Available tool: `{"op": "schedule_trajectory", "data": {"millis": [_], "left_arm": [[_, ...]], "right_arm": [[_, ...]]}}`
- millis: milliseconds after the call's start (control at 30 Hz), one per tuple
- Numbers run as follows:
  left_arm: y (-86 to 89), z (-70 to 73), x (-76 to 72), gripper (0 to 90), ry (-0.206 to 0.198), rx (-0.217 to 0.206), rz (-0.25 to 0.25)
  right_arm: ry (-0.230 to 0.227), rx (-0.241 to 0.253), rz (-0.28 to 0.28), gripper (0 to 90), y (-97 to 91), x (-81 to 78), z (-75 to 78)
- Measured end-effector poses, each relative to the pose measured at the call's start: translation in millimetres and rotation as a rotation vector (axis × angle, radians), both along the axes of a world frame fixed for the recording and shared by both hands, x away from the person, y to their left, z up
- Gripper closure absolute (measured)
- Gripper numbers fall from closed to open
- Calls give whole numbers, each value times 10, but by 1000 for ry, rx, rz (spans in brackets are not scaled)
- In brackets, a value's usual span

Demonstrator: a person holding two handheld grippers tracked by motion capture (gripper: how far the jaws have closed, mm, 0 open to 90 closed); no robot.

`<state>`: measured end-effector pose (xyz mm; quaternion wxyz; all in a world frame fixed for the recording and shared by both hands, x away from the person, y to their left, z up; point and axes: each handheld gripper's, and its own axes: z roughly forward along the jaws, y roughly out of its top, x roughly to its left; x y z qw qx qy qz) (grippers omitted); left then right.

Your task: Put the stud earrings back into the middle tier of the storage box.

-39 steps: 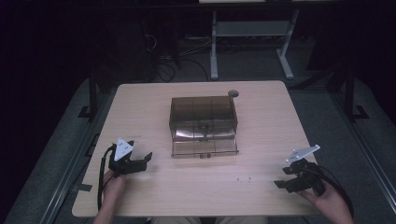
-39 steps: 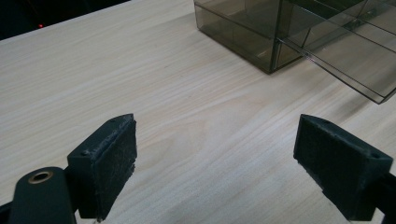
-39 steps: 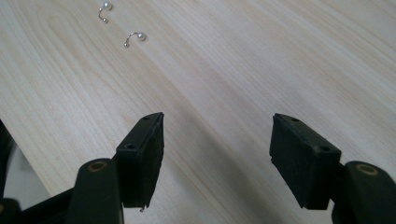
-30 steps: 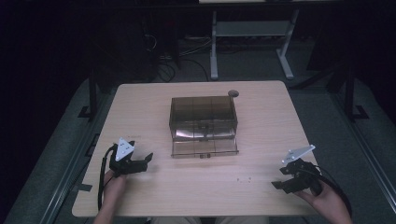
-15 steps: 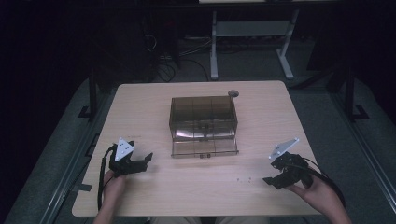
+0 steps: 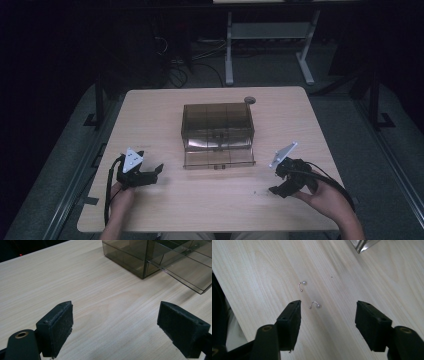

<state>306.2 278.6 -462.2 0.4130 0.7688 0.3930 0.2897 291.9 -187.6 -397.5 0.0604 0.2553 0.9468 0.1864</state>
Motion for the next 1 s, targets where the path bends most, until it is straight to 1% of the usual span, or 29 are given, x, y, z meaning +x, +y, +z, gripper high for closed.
{"op": "schedule_trajectory", "data": {"millis": [33,67,100,133,167,333,367,433,500,600,700,733,767,833,867,933,967,1000], "left_arm": [[0,-1,1,128,2,2,0],[-1,-1,1,128,2,2,-1],[-1,0,-1,128,1,1,-2],[-1,1,-3,129,0,0,-2],[0,1,-3,129,-2,1,-3],[4,3,-2,128,-4,-1,-3],[5,3,-1,128,-4,-2,-2],[6,3,1,128,-4,-2,-2],[6,3,0,128,-4,-3,-1],[4,3,-1,129,-3,-2,-1],[-1,0,-1,128,-1,0,-2],[-1,1,-2,128,-1,0,-2],[0,2,-2,128,-2,0,-4],[1,1,-2,128,0,-2,-2],[2,1,-1,128,0,-2,-2],[3,1,-1,129,0,-3,-2],[4,2,-1,128,0,-3,-2],[5,2,-1,128,-2,-4,-2]], "right_arm": [[2,-4,6,389,24,15,-8],[12,-12,20,415,66,36,-23],[12,-12,20,415,66,36,-23],[24,-20,29,436,99,47,-33],[21,-30,33,449,112,53,-36],[38,-44,41,482,163,76,-58],[45,-70,43,490,184,90,-79],[57,-87,42,507,202,112,-101],[62,-93,44,530,215,124,-124],[67,-101,42,547,228,132,-148],[68,-125,49,607,258,137,-210],[68,-125,49,607,258,137,-210],[79,-138,54,633,276,142,-240],[75,-147,61,641,286,148,-258],[83,-152,62,651,301,149,-270],[83,-168,70,656,329,157,-298],[85,-179,83,674,350,164,-323],[85,-179,83,674,350,164,-323]]}}
